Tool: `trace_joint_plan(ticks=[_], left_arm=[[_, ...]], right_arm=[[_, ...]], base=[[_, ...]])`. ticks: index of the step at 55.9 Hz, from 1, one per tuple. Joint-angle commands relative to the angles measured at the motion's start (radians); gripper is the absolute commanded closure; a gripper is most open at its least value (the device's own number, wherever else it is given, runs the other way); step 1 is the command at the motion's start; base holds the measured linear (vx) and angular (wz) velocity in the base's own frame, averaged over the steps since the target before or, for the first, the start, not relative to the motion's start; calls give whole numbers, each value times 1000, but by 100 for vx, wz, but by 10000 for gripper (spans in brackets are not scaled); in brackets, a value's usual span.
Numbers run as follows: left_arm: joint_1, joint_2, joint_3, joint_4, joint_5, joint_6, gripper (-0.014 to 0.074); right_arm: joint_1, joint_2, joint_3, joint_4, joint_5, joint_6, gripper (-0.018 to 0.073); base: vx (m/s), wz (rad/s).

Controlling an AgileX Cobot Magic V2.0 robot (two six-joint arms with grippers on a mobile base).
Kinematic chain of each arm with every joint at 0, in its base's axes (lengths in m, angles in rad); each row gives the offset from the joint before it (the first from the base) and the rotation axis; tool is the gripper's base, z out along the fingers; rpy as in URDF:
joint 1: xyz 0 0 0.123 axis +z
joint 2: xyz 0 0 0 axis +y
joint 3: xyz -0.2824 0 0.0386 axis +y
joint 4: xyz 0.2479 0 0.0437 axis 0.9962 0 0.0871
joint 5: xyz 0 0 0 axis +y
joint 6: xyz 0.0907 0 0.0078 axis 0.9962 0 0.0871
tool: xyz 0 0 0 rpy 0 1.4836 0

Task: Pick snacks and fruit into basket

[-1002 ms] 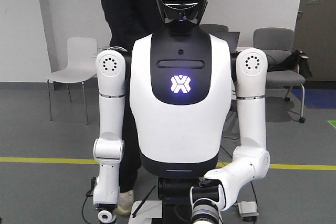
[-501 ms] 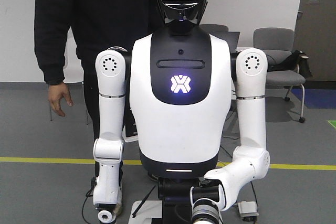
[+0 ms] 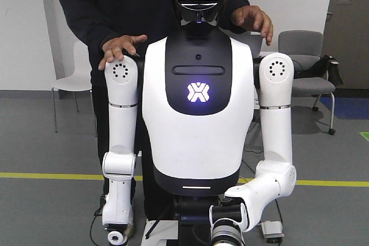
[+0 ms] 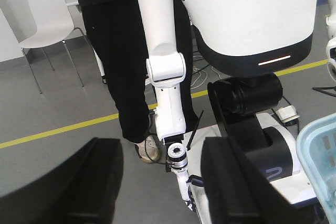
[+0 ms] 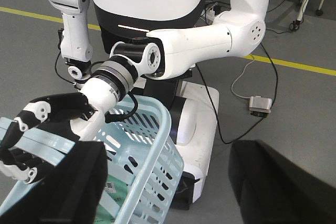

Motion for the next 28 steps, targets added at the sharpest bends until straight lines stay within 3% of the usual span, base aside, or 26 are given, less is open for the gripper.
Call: trace_joint_plan(ticks=[1, 28], left_arm=[[3, 2, -32, -11, -53, -12, 159], [3, 2, -32, -11, -53, -12, 159]], right_arm=[[-6, 0, -29, 4, -73, -7, 23], [-6, 0, -29, 4, -65, -7, 23]], base=[[0, 0], [0, -1]])
